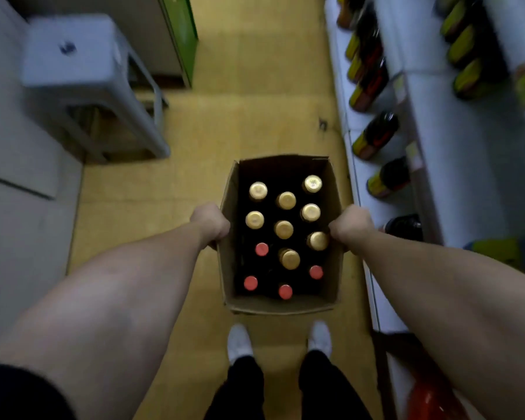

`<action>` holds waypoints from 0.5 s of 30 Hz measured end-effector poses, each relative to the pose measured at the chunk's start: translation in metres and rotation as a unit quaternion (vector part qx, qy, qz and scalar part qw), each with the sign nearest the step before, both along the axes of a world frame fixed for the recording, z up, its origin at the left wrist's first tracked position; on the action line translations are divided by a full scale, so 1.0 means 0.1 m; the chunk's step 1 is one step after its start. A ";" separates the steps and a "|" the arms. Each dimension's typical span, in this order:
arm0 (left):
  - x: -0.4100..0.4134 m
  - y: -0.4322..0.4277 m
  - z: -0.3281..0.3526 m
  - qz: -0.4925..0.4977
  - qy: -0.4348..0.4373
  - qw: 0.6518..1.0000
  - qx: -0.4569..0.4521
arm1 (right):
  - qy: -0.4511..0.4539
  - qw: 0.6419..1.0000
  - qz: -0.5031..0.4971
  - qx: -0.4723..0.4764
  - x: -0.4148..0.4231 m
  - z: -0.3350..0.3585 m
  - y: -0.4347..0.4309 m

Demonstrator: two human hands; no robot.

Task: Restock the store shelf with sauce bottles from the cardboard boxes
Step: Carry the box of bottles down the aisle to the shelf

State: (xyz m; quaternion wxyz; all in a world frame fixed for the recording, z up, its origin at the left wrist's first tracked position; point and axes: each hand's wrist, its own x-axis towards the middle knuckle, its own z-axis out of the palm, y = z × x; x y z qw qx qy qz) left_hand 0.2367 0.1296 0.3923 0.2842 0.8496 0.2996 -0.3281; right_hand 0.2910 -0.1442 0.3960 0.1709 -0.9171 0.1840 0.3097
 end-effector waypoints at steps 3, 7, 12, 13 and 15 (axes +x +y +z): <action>0.65 0.30 1.02 0.007 -0.055 0.998 -0.008 | -0.069 0.997 0.009 0.029 0.60 0.98 0.29; 1.45 0.61 2.32 0.061 -0.167 0.984 0.002 | -0.127 0.989 0.020 0.073 1.53 2.07 0.63; 2.70 0.99 3.47 0.105 -0.284 0.952 0.042 | -0.182 0.974 0.058 0.119 2.90 3.34 1.03; 2.98 1.06 3.65 0.120 -0.306 0.943 0.041 | -0.192 0.971 0.065 0.125 3.21 3.55 1.11; 3.55 1.19 3.96 0.141 -0.336 0.930 0.043 | -0.204 0.967 0.080 0.130 3.83 3.87 1.27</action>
